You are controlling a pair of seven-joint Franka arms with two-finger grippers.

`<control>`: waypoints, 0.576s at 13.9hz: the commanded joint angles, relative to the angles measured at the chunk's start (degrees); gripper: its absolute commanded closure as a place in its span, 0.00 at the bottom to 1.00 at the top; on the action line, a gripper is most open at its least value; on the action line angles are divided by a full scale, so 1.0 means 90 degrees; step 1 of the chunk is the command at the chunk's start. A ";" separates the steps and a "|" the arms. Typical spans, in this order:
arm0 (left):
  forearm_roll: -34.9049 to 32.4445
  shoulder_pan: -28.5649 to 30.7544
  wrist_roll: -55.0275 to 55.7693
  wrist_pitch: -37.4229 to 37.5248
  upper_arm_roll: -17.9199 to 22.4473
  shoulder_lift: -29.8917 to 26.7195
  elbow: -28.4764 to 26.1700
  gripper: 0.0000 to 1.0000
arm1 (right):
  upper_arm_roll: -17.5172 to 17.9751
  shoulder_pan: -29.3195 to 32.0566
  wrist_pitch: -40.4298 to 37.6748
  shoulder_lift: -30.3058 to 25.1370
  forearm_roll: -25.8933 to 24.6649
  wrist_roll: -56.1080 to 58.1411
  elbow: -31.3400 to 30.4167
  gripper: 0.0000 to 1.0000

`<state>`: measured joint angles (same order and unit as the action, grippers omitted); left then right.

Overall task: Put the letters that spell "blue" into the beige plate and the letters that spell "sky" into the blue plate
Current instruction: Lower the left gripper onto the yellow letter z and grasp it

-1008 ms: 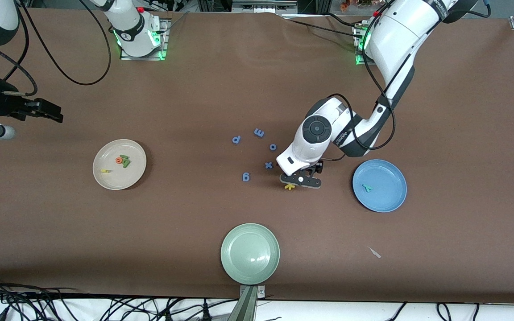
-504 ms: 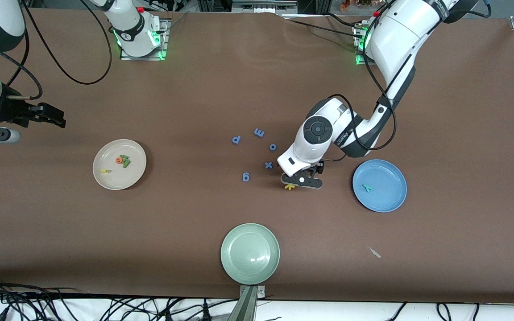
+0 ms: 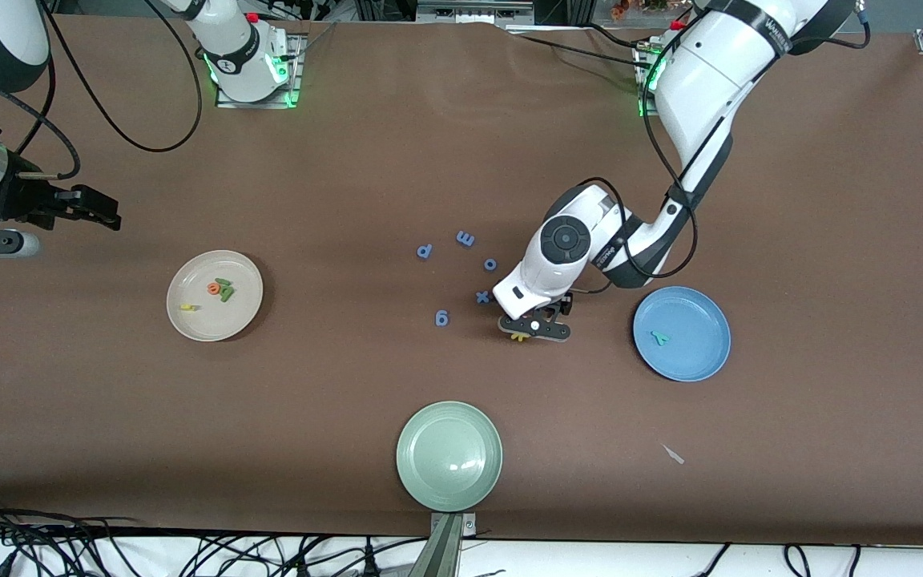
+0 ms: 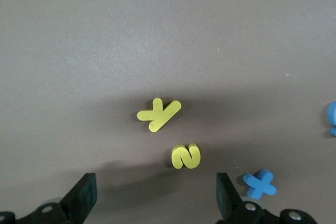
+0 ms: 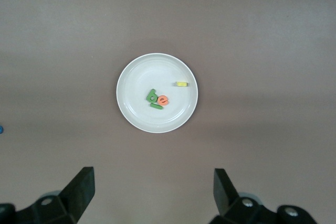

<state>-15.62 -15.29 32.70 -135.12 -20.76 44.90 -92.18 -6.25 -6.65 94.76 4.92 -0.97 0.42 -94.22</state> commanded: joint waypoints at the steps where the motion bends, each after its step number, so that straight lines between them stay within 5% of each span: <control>1: -0.0315 -0.0029 0.0185 -0.0036 -0.0007 0.0070 0.0086 0.00 | 0.0060 0.0056 0.0076 -0.0058 0.0040 0.0022 -0.0039 0.00; 8: -0.0305 -0.0136 0.0195 0.0003 -0.0007 0.0070 0.0008 0.00 | 0.0060 0.0066 0.0067 -0.0039 0.0050 0.0031 -0.0049 0.00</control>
<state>-15.82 -15.46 32.71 -135.36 -20.79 45.44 -92.12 -6.25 -6.65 94.98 4.93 -0.97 0.42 -94.23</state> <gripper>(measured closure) 0.000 0.000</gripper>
